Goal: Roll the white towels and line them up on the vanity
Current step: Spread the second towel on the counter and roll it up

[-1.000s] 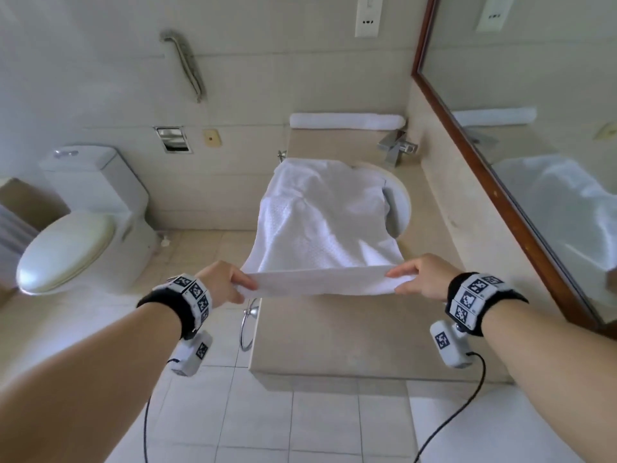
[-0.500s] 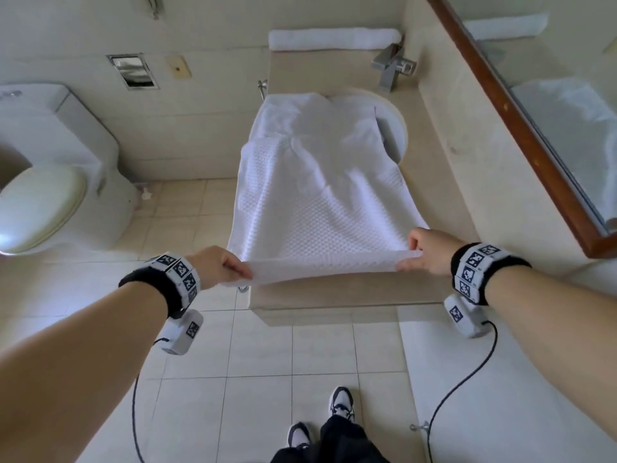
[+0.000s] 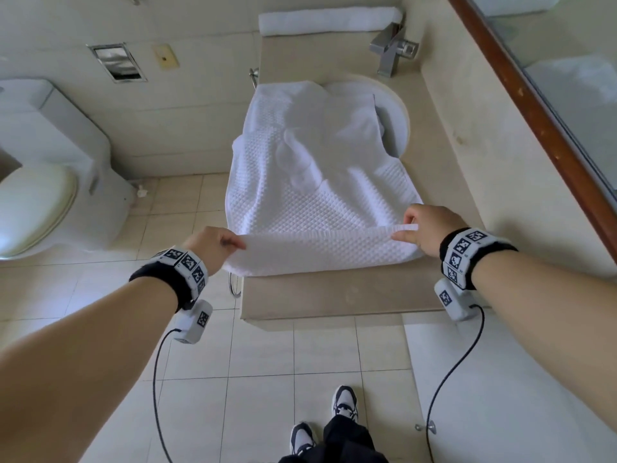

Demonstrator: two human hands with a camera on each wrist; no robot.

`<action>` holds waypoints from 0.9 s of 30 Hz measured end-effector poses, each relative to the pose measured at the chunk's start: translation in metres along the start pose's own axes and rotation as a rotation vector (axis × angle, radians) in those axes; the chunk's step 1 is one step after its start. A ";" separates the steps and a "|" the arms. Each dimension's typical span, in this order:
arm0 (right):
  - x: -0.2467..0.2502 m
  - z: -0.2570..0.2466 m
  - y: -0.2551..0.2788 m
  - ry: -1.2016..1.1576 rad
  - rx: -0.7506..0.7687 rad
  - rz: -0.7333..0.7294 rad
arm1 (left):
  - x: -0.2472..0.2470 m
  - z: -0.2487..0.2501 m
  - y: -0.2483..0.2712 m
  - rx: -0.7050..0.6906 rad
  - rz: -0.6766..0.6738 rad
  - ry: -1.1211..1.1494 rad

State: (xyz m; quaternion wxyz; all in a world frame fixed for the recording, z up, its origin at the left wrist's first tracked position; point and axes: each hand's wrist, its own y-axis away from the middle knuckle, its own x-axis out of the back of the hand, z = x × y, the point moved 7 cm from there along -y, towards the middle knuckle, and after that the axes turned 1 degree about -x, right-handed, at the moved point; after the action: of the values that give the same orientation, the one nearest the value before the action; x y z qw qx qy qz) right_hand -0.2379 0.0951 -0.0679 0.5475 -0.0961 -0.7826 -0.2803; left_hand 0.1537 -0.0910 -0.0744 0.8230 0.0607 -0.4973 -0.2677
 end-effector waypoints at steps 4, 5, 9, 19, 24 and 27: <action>0.005 -0.010 -0.014 0.167 0.015 0.144 | -0.007 0.010 -0.011 0.026 0.040 -0.328; 0.001 -0.012 -0.015 0.174 0.016 0.158 | -0.011 0.014 -0.012 0.028 0.054 -0.379; -0.022 -0.017 -0.013 0.010 0.041 0.117 | -0.033 0.031 -0.014 -0.013 0.041 -0.326; -0.069 -0.024 0.000 -0.144 0.080 -0.097 | -0.067 0.035 0.002 -0.084 -0.080 -0.112; -0.064 -0.018 0.007 -0.272 0.083 -0.012 | -0.072 0.035 0.007 -0.123 -0.077 -0.153; -0.064 -0.017 0.014 -0.265 0.092 0.007 | -0.075 0.032 0.009 -0.114 -0.007 -0.122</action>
State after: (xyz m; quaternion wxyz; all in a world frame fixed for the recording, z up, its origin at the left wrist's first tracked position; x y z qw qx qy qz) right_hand -0.1932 0.1077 -0.1174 0.4441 -0.1096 -0.8598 -0.2269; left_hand 0.1026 -0.0400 -0.1138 0.7924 -0.0008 -0.5303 -0.3017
